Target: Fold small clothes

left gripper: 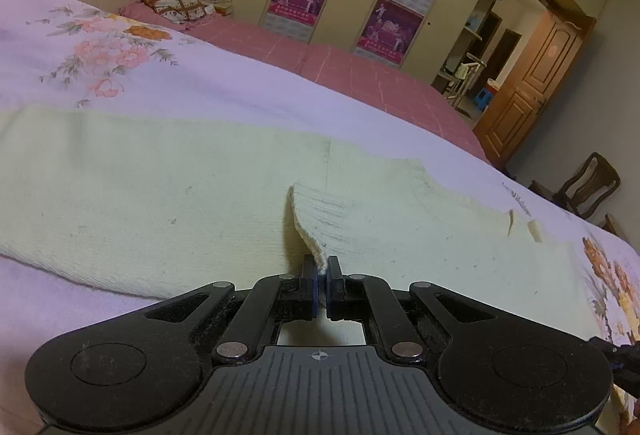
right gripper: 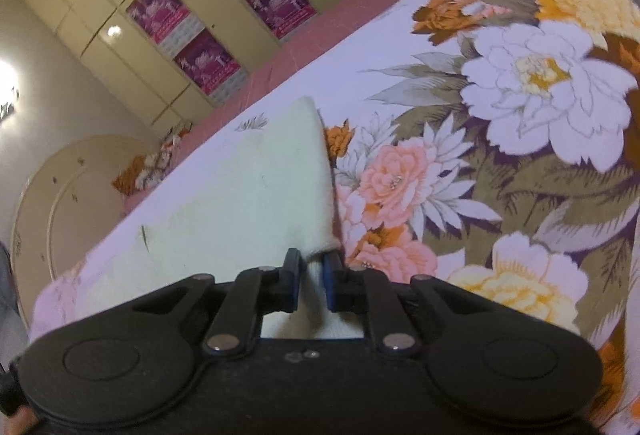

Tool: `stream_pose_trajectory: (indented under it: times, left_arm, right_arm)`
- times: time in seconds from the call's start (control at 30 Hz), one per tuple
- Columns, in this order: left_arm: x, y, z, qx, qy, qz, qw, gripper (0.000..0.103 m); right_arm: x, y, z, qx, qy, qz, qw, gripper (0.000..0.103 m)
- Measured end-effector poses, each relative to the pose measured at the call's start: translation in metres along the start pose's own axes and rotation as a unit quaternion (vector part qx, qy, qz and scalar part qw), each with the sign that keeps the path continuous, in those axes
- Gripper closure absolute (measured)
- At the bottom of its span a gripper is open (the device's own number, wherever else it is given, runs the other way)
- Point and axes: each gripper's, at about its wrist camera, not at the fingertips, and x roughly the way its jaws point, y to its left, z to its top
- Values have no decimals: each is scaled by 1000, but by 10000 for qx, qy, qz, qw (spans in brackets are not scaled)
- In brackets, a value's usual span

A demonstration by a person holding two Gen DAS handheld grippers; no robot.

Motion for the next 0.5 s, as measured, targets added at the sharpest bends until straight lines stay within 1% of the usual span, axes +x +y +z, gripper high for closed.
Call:
stream_pose_trajectory:
  times: [0.03, 0.07, 0.1, 0.17, 0.23, 0.3, 0.37, 0.43, 0.47, 0.5]
  left_arm:
    - [0, 1, 0, -8, 7, -12, 10000, 99]
    - [-1, 2, 0, -12, 8, -25, 10000, 99]
    - [-1, 2, 1, -11, 10, -33, 10000, 99]
    - [-4, 2, 2, -11, -31, -33, 10000, 100]
    - [-7, 2, 3, -8, -80, 8, 10000, 100]
    - [-5, 4, 2, -55, -45, 27, 10000, 100]
    - [-4, 4, 1, -31, -31, 56, 10000, 100]
    - [-4, 2, 1, 34, -15, 91, 10000, 100]
    - [-4, 1, 0, 63, -5, 105, 9999, 100]
    - [-3, 1, 1, 76, 6, 107, 9999, 100]
  right_arm:
    - [-3, -1, 1, -25, 46, 50, 10000, 86]
    - [-8, -2, 2, -38, 19, 77, 10000, 80]
    - [-14, -3, 3, -80, -77, 86, 9999, 79]
    - [-24, -5, 6, -159, -234, 32, 9996, 79]
    - [-27, -11, 9, -15, -263, 51, 9996, 79]
    - [-28, -13, 11, 42, -308, 70, 9995, 79]
    - [-27, -12, 13, 23, -339, 96, 9994, 82]
    - [-22, -6, 12, -101, -348, 166, 9992, 85]
    - [-18, -3, 11, -249, -334, 135, 9990, 88]
    - [-9, 0, 9, -438, -246, -3, 9987, 88]
